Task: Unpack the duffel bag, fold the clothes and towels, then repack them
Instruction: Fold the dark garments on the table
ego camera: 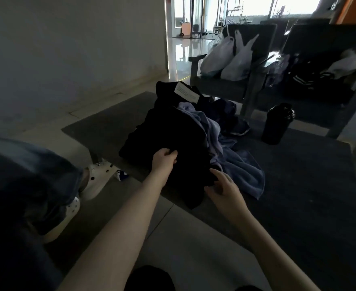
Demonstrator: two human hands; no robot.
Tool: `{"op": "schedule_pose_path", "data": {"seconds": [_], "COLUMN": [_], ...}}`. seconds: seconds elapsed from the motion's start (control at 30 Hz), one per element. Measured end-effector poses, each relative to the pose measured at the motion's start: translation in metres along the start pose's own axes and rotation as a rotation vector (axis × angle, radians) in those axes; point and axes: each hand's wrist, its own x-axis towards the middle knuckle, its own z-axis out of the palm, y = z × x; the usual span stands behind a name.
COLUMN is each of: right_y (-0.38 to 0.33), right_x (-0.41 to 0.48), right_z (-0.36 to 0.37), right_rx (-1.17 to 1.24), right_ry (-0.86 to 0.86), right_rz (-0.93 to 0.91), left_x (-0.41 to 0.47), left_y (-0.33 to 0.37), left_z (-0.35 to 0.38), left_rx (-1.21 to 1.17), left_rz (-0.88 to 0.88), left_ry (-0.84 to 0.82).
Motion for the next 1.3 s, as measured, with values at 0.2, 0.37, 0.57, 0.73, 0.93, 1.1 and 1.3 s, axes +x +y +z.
{"op": "schedule_pose_path", "data": {"seconds": [0.2,0.37,0.57,0.73,0.93,1.1,1.3], "right_y": [-0.029,-0.047,-0.05,-0.042,-0.033,-0.025,0.002], "right_x": [0.045,0.075,0.094,0.091,0.075,0.051,0.026], "right_z": [-0.004,0.007,0.01,-0.017,-0.067,-0.111,-0.159], "right_rx": [-0.122,-0.258,-0.15,0.058,0.543,0.8,0.752], "right_ry": [0.016,-0.033,0.037,0.061,0.112,0.206,0.472], "right_rz": [-0.136,-0.172,-0.166,0.007,0.137,0.238,0.293], "left_x": [-0.011,-0.016,-0.017,-0.005,0.004,-0.005,-0.034], "left_y": [0.017,0.039,0.05,0.032,0.017,0.012,0.032], "left_z": [-0.012,-0.016,-0.024,-0.025,-0.011,0.019,0.069], "left_rx": [0.148,0.129,0.217,0.319,0.76,0.974,0.522], "left_rz": [0.185,0.305,0.341,0.407,0.464,0.491,0.491], "left_ry": [-0.098,-0.199,-0.316,-0.231,-0.093,-0.102,-0.292]}}
